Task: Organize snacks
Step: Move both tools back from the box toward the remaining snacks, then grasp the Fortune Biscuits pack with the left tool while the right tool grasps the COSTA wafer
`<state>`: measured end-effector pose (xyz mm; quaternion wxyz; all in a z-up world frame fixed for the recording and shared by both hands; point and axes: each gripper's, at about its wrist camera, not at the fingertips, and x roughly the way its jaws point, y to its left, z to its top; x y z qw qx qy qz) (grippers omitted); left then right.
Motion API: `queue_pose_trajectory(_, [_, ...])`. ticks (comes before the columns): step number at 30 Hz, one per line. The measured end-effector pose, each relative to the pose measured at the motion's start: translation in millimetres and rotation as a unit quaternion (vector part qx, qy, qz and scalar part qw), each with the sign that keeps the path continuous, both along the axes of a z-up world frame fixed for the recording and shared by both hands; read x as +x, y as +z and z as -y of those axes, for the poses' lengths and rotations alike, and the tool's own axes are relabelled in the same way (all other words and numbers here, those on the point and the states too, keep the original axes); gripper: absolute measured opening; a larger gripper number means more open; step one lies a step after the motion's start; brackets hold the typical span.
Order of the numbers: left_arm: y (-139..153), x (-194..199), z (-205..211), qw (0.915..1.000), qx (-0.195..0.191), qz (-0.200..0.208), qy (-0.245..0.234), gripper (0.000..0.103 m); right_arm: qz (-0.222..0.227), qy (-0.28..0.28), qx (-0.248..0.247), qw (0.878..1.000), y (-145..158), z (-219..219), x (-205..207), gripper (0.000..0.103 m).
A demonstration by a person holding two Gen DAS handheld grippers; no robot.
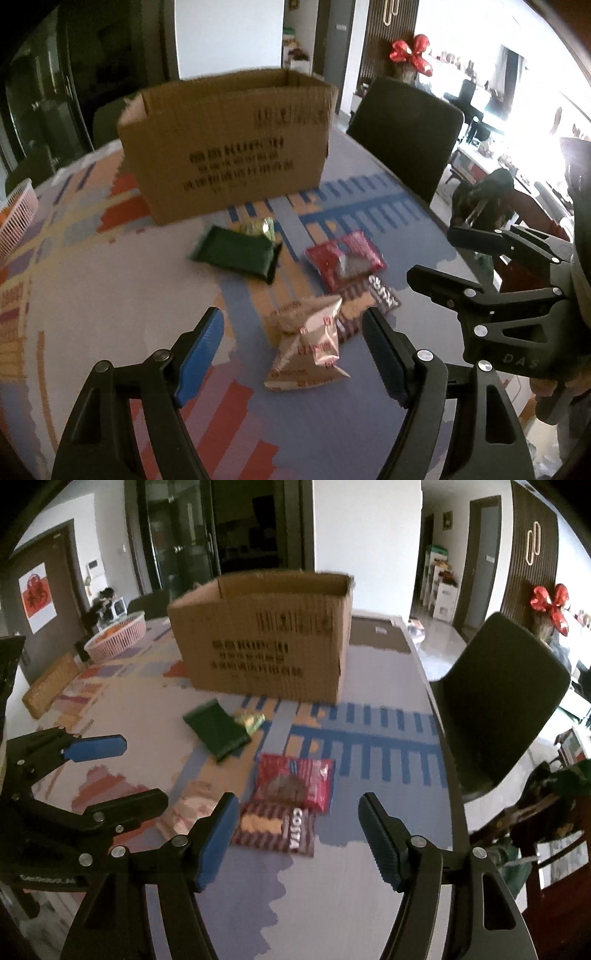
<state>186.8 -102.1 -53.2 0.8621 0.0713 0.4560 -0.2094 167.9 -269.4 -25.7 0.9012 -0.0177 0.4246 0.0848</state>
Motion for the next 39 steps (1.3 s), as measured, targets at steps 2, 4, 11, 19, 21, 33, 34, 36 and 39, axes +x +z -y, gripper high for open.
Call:
queue_pose_trajectory(2, [-8,2,2,0.9999,0.001,-0.011,-0.003,0.077,-0.012,-0.001,-0.002,1.0,-9,1,0,0.068])
queue_pose_trajectory(4, [-17,4,3,0.9997,0.002,-0.023,-0.005,0.076,-0.021,-0.001,-0.005,1.0,-15,1,0,0.068])
queue_pose_trajectory(11, [-43,15,5,0.9982,-0.005,-0.059,-0.003,0.075,-0.048,0.001,-0.01,0.999,-34,2,4,0.068])
queue_pose_trajectory(19, [-60,25,4,0.9962,-0.014,-0.086,0.004,0.063,-0.069,0.002,-0.011,0.998,-48,-2,9,0.068])
queue_pose_trajectory(21, [-63,25,3,0.9954,-0.019,-0.094,0.002,0.052,-0.073,0.004,-0.007,0.997,-49,-3,10,0.068])
queue_pose_trajectory(33, [-48,16,-21,0.9975,-0.016,-0.063,0.03,0.042,-0.091,0.023,0.024,0.995,-57,-22,16,0.081])
queue_pose_trajectory(34, [-46,15,-23,0.9975,-0.015,-0.061,0.033,0.042,-0.09,0.024,0.024,0.995,-58,-25,17,0.082])
queue_pose_trajectory(36, [-46,14,-28,0.9974,-0.015,-0.059,0.039,0.042,-0.091,0.03,0.022,0.995,-59,-31,19,0.084])
queue_pose_trajectory(39, [-47,13,-33,0.9972,-0.013,-0.057,0.047,0.042,-0.095,0.032,0.015,0.995,-62,-39,23,0.086])
